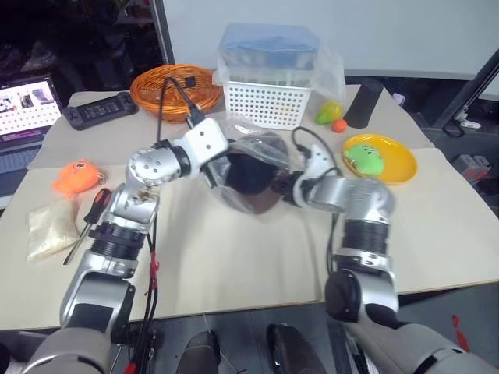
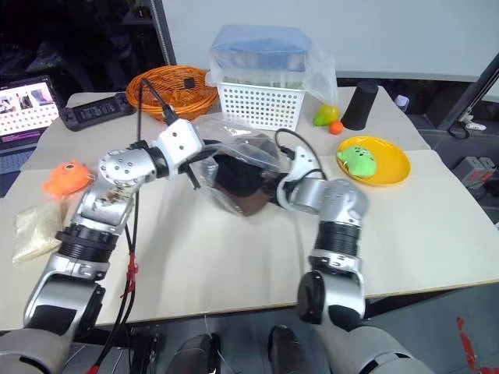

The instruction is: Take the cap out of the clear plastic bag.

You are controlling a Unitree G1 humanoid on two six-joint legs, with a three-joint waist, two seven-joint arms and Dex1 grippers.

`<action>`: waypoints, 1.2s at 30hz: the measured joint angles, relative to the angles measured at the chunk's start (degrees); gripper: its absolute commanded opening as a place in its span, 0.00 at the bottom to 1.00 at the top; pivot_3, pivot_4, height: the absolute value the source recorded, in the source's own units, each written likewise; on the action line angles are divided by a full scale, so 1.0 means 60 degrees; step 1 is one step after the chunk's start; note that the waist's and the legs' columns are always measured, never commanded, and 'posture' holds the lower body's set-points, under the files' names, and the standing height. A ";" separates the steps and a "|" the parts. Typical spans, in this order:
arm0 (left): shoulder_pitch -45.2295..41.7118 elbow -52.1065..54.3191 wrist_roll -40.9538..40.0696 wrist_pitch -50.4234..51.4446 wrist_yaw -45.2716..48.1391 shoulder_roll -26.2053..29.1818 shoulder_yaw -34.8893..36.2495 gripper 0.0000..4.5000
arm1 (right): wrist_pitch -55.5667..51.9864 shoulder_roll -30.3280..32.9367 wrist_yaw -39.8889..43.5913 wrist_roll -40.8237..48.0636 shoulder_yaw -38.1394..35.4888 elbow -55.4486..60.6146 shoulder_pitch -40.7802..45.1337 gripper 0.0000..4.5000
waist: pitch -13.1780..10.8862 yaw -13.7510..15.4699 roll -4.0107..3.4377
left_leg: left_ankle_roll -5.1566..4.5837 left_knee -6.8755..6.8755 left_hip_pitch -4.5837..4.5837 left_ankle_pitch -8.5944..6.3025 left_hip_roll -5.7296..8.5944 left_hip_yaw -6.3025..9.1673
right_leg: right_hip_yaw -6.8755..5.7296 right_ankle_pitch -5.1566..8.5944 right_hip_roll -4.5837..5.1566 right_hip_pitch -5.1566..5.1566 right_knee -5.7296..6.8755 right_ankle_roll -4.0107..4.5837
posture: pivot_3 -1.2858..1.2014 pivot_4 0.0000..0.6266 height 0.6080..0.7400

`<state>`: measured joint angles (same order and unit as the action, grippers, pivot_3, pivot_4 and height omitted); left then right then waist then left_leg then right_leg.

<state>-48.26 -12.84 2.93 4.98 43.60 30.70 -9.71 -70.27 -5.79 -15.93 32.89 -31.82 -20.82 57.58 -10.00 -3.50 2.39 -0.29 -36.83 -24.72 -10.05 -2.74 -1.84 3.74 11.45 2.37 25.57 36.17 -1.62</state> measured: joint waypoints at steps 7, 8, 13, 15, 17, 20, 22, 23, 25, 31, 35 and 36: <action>0.0964 0.0831 -0.0061 0.0624 -0.0045 -0.0721 -0.0268 0.00 | 0.1767 -0.0307 -0.2940 0.1968 -0.2541 -0.1523 0.1748 0.02 | -0.0001 0.0152 -0.0002 | 0.0000 -0.0001 -0.0086 0.0001 0.0006 0.0000 | -0.0007 -0.0027 0.0015 0.0077 -0.0012 0.0027 | 0.52 0.24 1.00; 0.0972 0.0958 -0.0061 0.0691 -0.0056 -0.0749 -0.0272 0.00 | 0.1960 -0.0317 -0.3186 0.2269 -0.2729 -0.1649 0.1834 0.02 | -0.0001 0.0149 -0.0002 | -0.0001 -0.0001 -0.0090 0.0001 0.0007 0.0000 | -0.0007 -0.0028 0.0015 0.0082 -0.0009 0.0027 | 0.52 0.24 1.00; 0.1126 0.1496 -0.0055 0.1032 -0.0084 -0.0760 -0.0271 0.00 | 0.2339 -0.0359 -0.4759 0.4311 -0.3274 -0.1857 0.1933 0.02 | -0.0001 0.0121 -0.0002 | -0.0001 0.0000 -0.0091 0.0001 0.0006 0.0000 | -0.0007 -0.0028 0.0014 0.0083 -0.0011 0.0028 | 0.52 0.24 1.00; 0.1240 0.1625 -0.0049 0.1094 -0.0106 -0.0767 -0.0273 0.00 | 0.1949 -0.0363 -0.5583 0.5084 -0.3192 -0.1540 0.1889 0.02 | -0.0002 0.0103 -0.0003 | -0.0002 0.0000 -0.0093 0.0001 0.0005 0.0001 | -0.0007 -0.0028 0.0014 0.0085 -0.0009 0.0029 | 0.52 0.24 1.00; 0.1266 0.1645 -0.0045 0.1119 -0.0164 -0.0778 -0.0272 0.00 | 0.1552 -0.0362 -0.6259 0.5667 -0.2998 -0.1025 0.1773 0.02 | -0.0002 0.0106 -0.0003 | -0.0002 0.0000 -0.0094 0.0001 0.0005 0.0003 | -0.0007 -0.0028 0.0013 0.0085 -0.0009 0.0028 | 0.52 0.24 1.00; 0.1270 0.1681 -0.0033 0.1151 -0.0242 -0.0792 -0.0272 0.00 | 0.1324 -0.0344 -0.6865 0.6330 -0.2718 -0.0519 0.1567 0.02 | -0.0001 0.0108 -0.0003 | -0.0003 -0.0001 -0.0094 0.0002 0.0007 0.0003 | -0.0007 -0.0028 0.0013 0.0083 -0.0011 0.0027 | 0.52 0.24 1.00; 0.1316 0.1723 -0.0001 0.1194 -0.0264 -0.0849 -0.0283 0.00 | 0.0986 -0.0271 -0.7224 0.6973 -0.2377 -0.0073 0.1143 0.02 | -0.0001 0.0109 -0.0003 | -0.0003 0.0000 -0.0094 0.0002 0.0005 0.0004 | -0.0007 -0.0028 0.0012 0.0082 -0.0010 0.0027 | 0.52 0.24 1.00; 0.1350 0.1727 0.0011 0.1256 -0.0270 -0.0855 -0.0286 0.00 | 0.0714 -0.0218 -0.7389 0.7364 -0.2170 0.0141 0.0898 0.02 | -0.0001 0.0110 -0.0003 | -0.0003 0.0000 -0.0094 0.0002 0.0006 0.0005 | -0.0007 -0.0028 0.0013 0.0082 -0.0009 0.0027 | 0.52 0.24 1.00; 0.1372 0.1726 0.0055 0.1291 -0.0274 -0.0865 -0.0295 0.00 | -0.0088 -0.0070 -0.7336 0.8089 -0.1399 0.0687 0.0138 0.02 | -0.0001 0.0109 -0.0003 | -0.0004 0.0000 -0.0097 0.0002 0.0005 0.0006 | -0.0008 -0.0028 0.0013 0.0083 -0.0012 0.0028 | 0.52 0.24 1.00; 0.1373 0.1709 0.0079 0.1301 -0.0289 -0.0943 -0.0308 0.00 | -0.2615 0.0253 -0.5804 0.8888 0.1859 0.2138 -0.1605 0.02 | 0.0000 -0.0087 -0.0004 | -0.0008 -0.0006 -0.0093 0.0005 0.0003 0.0008 | -0.0005 -0.0028 0.0008 0.0083 0.0004 0.0028 | 0.52 0.24 1.00; 0.1372 0.1670 0.0081 0.1301 -0.0294 -0.0950 -0.0311 0.00 | -0.2394 0.0512 -0.5441 0.9403 0.2261 0.2010 -0.1790 0.02 | 0.0000 -0.0073 -0.0004 | -0.0032 -0.0011 -0.0094 0.0020 0.0004 0.0008 | -0.0006 -0.0032 0.0008 0.0082 0.0000 0.0015 | 0.52 0.24 1.00; 0.1372 0.1670 0.0081 0.1301 -0.0317 -0.0970 -0.0311 0.00 | -0.2156 0.0597 -0.5406 0.9529 0.2268 0.1853 -0.1786 0.02 | 0.0000 -0.0072 -0.0003 | -0.0034 -0.0013 -0.0092 0.0021 0.0005 0.0007 | -0.0006 -0.0029 0.0008 0.0080 0.0000 0.0006 | 0.52 0.24 1.00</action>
<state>-40.03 -2.81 3.41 12.78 41.70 24.88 -11.58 -83.20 -2.21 -48.37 90.07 -18.21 -9.71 46.87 -10.00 -3.94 2.37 -0.50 -36.91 -25.27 -9.92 -2.71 -1.80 3.71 11.28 2.42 26.04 36.17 -1.58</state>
